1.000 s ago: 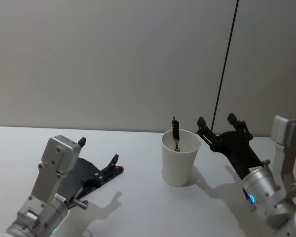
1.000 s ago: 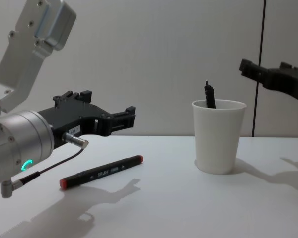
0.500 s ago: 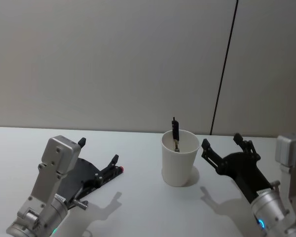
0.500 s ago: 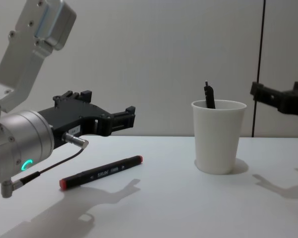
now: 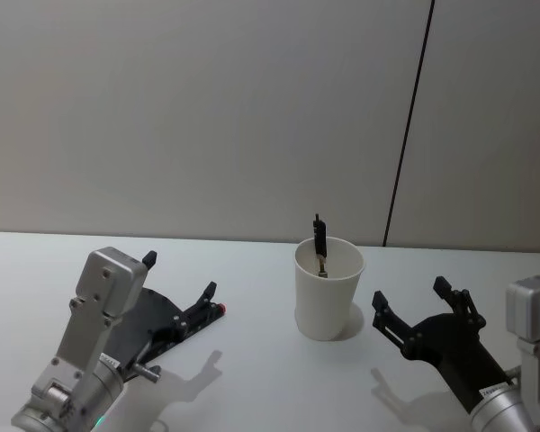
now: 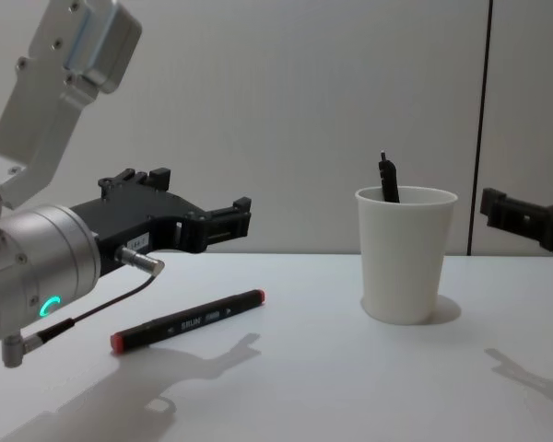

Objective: Place the pen into the pen holder.

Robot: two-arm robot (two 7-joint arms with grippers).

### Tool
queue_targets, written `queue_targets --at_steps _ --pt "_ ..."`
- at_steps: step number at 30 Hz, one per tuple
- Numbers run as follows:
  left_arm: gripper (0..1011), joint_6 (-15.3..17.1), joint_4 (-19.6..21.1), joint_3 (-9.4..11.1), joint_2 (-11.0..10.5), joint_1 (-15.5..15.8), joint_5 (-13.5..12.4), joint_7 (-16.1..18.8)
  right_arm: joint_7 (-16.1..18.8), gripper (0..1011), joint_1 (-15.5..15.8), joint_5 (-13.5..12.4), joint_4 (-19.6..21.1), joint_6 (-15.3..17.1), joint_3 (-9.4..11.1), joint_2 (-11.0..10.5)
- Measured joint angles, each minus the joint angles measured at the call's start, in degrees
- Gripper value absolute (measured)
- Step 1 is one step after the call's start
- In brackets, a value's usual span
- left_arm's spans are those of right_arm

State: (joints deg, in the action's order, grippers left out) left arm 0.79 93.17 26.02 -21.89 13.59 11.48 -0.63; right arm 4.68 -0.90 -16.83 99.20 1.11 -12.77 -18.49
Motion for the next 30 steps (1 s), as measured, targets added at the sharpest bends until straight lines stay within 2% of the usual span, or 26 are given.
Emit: queue_targets --at_steps 5,20,30 --pt "1002 0.0 0.0 0.0 0.0 0.0 0.0 0.0 -0.7 1001 1.4 0.3 1.7 0.7 -0.2 -0.7" --pt "1002 0.0 0.0 0.0 0.0 0.0 0.0 -0.1 -0.9 1001 1.7 0.4 2.0 0.9 -0.2 -0.8" --pt "1002 -0.6 0.3 -0.8 -0.9 -0.5 1.4 -2.7 -0.9 1001 1.7 0.4 2.0 0.9 -0.2 -0.8"
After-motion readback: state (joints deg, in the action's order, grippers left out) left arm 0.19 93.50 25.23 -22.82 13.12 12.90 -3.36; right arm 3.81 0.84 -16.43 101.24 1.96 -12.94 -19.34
